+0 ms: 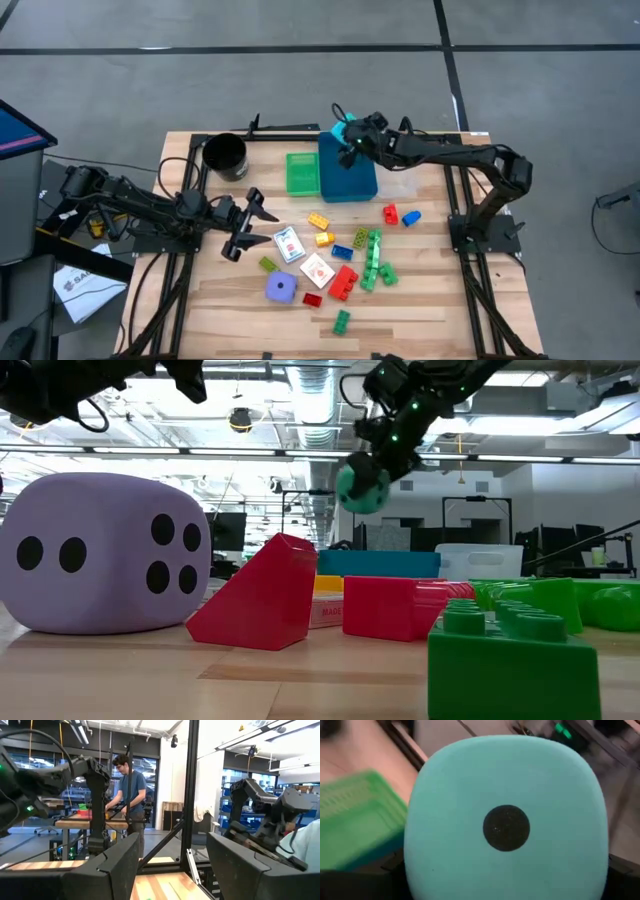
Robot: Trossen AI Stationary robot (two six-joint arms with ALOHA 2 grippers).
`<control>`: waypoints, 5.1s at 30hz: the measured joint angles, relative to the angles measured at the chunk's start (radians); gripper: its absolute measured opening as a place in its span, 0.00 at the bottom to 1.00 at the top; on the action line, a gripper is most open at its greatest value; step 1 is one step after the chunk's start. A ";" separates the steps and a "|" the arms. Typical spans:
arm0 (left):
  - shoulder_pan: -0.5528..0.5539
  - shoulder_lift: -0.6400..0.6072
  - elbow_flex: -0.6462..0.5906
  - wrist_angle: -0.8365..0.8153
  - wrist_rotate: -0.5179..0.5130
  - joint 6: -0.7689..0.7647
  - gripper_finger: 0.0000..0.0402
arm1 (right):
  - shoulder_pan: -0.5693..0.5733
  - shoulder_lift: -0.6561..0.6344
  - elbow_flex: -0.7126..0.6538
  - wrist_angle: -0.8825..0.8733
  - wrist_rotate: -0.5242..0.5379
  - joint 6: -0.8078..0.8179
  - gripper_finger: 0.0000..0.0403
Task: Pick & Place Toys
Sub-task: Put the light blue dice into the transparent bin
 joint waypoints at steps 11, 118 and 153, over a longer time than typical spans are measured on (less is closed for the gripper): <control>0.006 0.000 0.000 -0.006 0.001 0.002 0.56 | -0.047 -0.016 0.002 -0.254 0.074 0.163 0.90; 0.118 0.000 0.000 0.021 0.001 0.000 0.56 | -0.040 -0.015 0.001 -0.660 0.045 0.036 0.99; 0.117 0.000 0.000 0.021 -0.191 0.030 0.56 | 0.006 -0.015 0.001 -0.699 -0.015 0.244 0.99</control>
